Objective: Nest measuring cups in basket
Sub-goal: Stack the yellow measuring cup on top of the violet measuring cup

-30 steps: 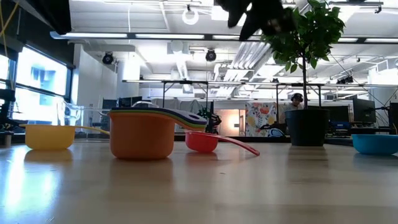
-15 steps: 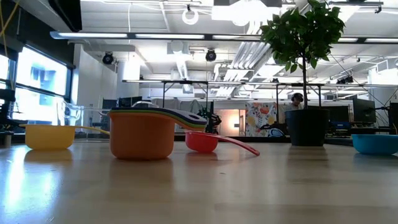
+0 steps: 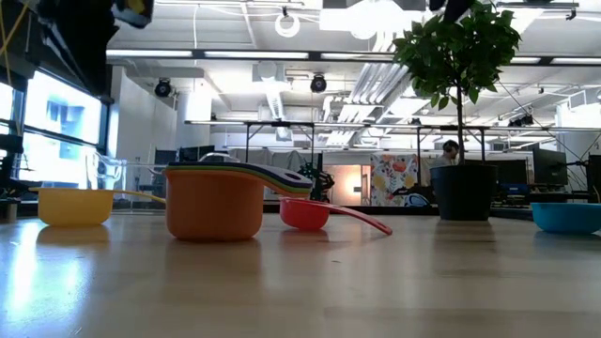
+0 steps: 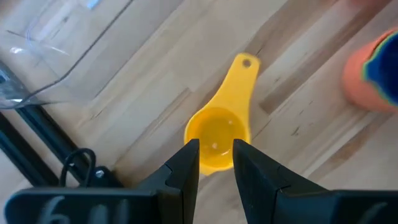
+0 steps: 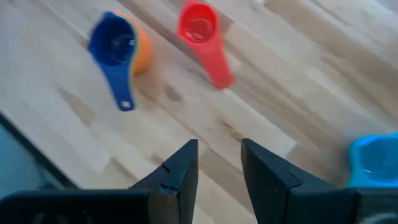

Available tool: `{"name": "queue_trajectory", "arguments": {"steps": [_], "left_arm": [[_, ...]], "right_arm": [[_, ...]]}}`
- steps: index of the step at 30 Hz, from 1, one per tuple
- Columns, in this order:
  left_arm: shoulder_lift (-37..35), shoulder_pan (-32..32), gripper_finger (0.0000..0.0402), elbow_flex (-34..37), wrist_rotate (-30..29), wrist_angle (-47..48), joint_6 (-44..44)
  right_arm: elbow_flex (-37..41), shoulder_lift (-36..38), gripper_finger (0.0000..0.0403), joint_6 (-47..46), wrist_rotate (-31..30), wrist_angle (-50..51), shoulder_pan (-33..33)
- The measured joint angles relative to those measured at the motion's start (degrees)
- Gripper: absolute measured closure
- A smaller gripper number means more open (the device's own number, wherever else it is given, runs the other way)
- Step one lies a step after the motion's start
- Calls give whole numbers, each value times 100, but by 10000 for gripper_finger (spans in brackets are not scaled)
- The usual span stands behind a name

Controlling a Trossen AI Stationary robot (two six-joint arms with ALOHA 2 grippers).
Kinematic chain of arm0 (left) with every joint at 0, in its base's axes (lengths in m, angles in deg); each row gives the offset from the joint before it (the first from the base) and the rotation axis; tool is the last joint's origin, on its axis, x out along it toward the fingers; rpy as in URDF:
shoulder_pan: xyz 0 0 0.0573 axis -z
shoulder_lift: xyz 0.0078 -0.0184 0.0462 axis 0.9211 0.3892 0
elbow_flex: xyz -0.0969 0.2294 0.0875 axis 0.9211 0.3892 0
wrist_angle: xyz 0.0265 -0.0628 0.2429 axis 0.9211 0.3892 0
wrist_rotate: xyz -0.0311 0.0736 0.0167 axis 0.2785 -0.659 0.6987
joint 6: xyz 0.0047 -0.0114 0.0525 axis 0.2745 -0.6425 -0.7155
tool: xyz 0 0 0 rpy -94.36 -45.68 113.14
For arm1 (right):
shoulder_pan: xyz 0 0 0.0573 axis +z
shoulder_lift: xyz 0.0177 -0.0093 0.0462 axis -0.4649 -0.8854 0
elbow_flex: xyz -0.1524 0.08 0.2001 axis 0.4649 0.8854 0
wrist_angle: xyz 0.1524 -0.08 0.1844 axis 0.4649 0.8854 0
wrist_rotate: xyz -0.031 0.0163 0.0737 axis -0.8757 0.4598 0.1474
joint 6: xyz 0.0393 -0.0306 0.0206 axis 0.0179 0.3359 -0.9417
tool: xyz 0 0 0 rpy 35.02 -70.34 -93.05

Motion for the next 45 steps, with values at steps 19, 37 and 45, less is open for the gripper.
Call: {"name": "queue_trajectory", "arguments": {"steps": [19,37,45], "left_arm": [[-534,-1164,312,1090,1450,-870,-1620],[-386,-2301,312,1416,1800,-1183,-2536],[198,-2395,312,1416,1805,-1379,-2908]], "right_arm": [[2,0,289,2922,1463,84,-703],[2,0,289,3972,1618,83,-1293],[2,0,289,4204,1617,81,-1450]]}}
